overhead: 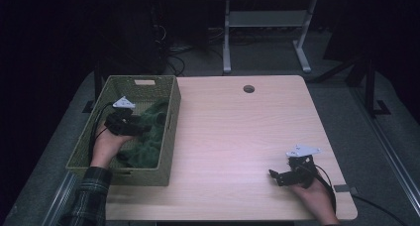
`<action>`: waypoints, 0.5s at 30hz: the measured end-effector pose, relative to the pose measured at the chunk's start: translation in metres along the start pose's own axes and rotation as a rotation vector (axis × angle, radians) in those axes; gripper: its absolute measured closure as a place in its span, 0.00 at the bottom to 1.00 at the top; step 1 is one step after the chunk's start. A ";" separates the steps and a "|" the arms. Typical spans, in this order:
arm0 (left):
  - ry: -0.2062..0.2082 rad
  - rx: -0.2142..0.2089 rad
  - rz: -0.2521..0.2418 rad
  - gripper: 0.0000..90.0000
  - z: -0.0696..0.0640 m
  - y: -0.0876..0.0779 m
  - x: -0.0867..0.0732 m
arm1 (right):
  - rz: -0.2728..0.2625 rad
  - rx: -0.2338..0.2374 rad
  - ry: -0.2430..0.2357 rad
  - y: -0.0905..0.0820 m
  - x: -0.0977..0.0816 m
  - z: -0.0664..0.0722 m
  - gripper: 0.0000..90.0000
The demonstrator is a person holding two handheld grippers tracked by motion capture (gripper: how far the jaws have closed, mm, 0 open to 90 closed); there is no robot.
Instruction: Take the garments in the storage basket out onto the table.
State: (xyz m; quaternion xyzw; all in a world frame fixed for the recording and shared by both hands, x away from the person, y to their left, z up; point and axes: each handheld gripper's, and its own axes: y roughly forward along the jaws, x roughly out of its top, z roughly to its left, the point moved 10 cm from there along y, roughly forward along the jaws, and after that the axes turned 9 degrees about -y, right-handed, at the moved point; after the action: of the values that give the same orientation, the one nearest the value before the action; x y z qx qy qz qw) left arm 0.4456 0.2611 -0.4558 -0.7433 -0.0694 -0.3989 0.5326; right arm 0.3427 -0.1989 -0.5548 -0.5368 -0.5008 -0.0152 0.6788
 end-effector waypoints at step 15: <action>-0.038 0.009 0.120 0.33 0.012 0.023 -0.022 | 0.000 0.000 0.001 0.000 0.000 0.000 0.00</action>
State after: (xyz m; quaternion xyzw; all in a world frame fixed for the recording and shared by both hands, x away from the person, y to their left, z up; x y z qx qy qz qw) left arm 0.4494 0.2688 -0.4894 -0.7510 -0.0367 -0.3519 0.5575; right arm 0.3427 -0.1989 -0.5548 -0.5368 -0.5006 -0.0153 0.6790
